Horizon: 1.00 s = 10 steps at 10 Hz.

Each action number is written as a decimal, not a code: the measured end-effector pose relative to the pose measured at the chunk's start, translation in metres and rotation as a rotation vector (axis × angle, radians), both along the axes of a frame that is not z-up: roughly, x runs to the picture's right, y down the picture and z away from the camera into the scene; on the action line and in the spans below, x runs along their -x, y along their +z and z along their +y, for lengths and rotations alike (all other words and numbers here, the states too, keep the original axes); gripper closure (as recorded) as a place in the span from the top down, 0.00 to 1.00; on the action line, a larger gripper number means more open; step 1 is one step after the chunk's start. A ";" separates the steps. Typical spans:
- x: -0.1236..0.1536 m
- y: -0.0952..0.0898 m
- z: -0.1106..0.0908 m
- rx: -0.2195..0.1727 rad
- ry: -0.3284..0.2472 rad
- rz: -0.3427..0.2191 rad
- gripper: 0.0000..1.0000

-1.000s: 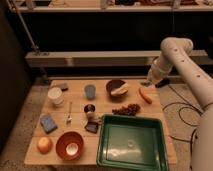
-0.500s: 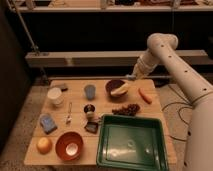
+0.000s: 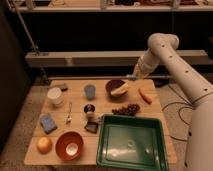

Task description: Place towel in paper cup

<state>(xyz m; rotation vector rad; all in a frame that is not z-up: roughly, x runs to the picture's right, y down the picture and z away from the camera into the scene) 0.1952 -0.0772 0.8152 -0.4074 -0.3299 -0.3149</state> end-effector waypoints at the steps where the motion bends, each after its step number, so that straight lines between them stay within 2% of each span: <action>1: 0.002 0.001 0.000 0.002 -0.002 -0.004 0.00; 2: 0.005 0.000 -0.001 0.002 -0.009 -0.020 0.00; 4: 0.024 -0.003 -0.002 -0.005 -0.053 -0.086 0.00; 7: 0.092 -0.018 -0.002 -0.018 -0.131 -0.215 0.00; 10: 0.168 -0.043 0.010 -0.021 -0.216 -0.363 0.00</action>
